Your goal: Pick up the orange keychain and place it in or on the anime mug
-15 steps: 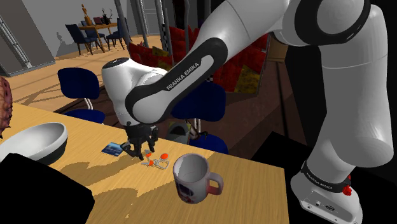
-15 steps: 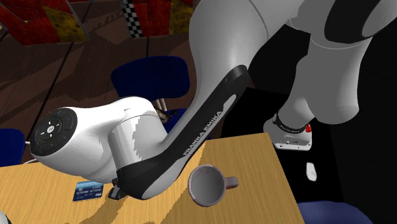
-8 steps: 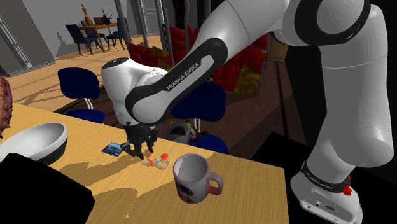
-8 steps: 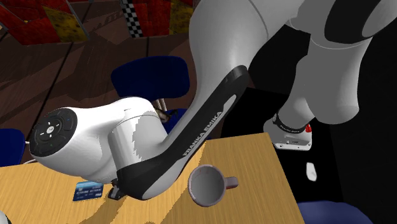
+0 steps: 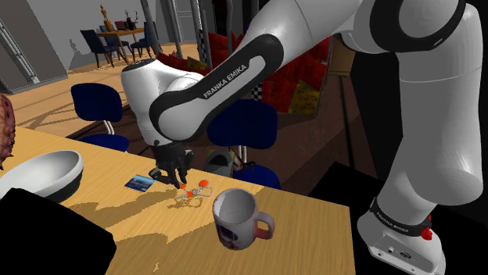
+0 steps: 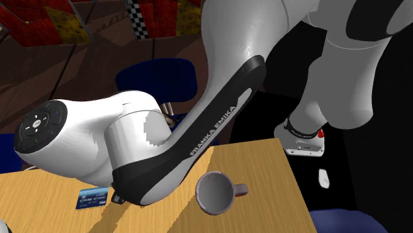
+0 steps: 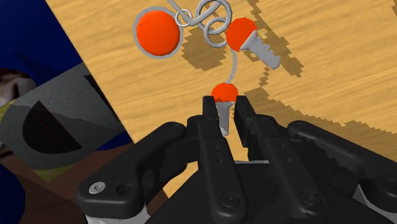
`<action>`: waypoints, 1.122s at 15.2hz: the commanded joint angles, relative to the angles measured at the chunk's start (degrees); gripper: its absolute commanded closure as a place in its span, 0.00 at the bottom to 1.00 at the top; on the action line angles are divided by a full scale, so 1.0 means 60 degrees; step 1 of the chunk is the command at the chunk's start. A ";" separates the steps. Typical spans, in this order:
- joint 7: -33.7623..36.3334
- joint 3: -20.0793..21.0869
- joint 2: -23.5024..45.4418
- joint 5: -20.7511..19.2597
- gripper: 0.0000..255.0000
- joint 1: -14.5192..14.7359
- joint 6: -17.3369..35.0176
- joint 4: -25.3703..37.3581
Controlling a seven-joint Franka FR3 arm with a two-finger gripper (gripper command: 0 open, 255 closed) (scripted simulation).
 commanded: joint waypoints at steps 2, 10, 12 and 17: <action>-0.0069 0.0053 -0.0171 0.0114 1.00 -0.0024 -0.0369 0.0213; -0.0224 0.0151 -0.0534 0.0349 1.00 -0.0073 -0.1254 0.0782; -0.0256 0.0169 -0.0606 0.0396 1.00 -0.0078 -0.1482 0.0949; -0.0324 0.0209 -0.0750 0.0493 1.00 -0.0080 -0.2067 0.1410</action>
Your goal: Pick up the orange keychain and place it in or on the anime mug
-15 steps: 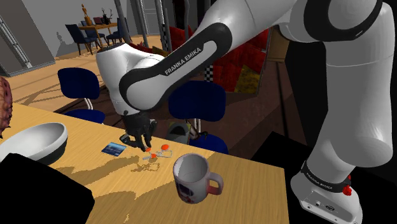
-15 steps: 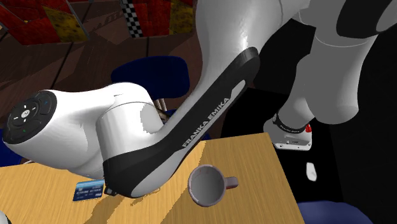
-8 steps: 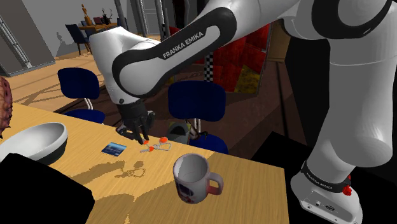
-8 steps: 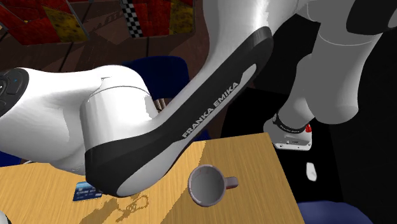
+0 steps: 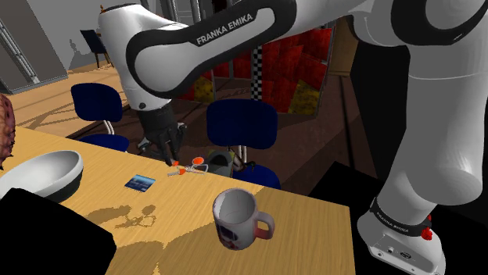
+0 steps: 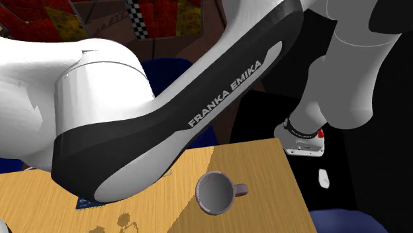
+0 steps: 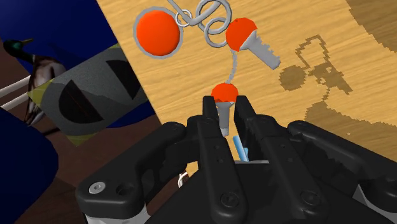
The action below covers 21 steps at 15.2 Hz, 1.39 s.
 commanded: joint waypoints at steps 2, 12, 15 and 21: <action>-0.0030 0.0023 -0.0076 0.0051 1.00 0.0006 -0.0354 0.0285; -0.0081 0.0228 -0.1353 0.0679 1.00 -0.0143 -0.0806 -0.0382; -0.0132 0.0345 -0.2513 0.1283 1.00 -0.0211 -0.0535 -0.1649; -0.0258 0.0412 -0.4747 0.2507 1.00 0.0041 -0.0363 -0.3742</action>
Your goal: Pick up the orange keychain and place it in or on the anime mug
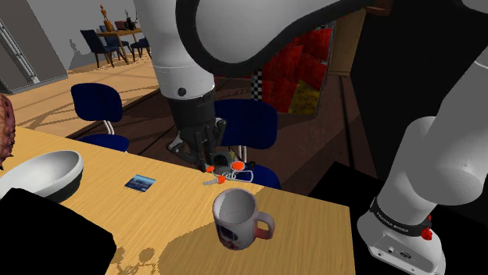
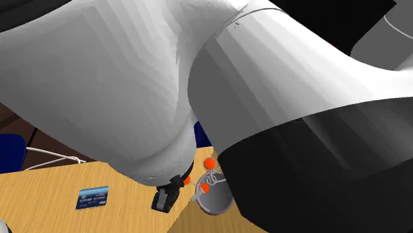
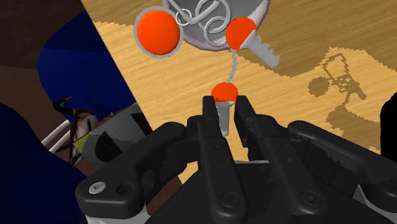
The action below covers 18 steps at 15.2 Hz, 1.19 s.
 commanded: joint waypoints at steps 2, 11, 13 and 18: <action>-0.0075 -0.0027 -0.1180 0.0642 1.00 0.0240 -0.0033 -0.1002; -0.0031 0.0098 -0.1498 0.0899 1.00 0.0422 0.0827 -0.2141; -0.0013 0.0143 -0.1425 0.0890 1.00 0.0423 0.1093 -0.2339; 0.0058 0.0282 -0.1163 0.0835 1.00 0.0415 0.1855 -0.2858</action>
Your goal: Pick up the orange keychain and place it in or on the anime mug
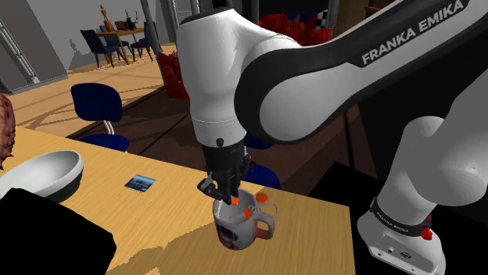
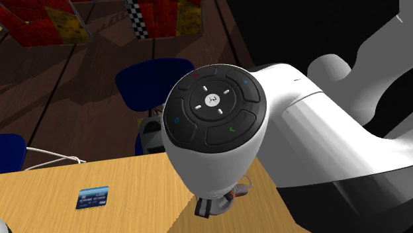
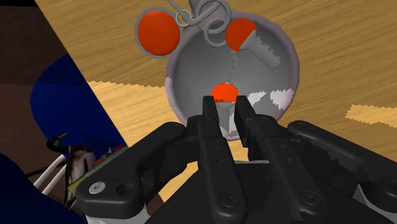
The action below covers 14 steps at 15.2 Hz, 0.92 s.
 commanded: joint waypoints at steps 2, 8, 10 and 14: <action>0.0007 0.0024 0.0091 -0.0033 1.00 -0.0019 0.0186 -0.0097; 0.0008 0.0023 0.0092 -0.0034 1.00 -0.0018 0.0187 -0.0097; -0.0005 0.0017 0.0089 -0.0031 0.00 -0.0019 0.0213 -0.0127; 0.0008 0.0023 0.0092 -0.0034 0.00 -0.0018 0.0187 -0.0097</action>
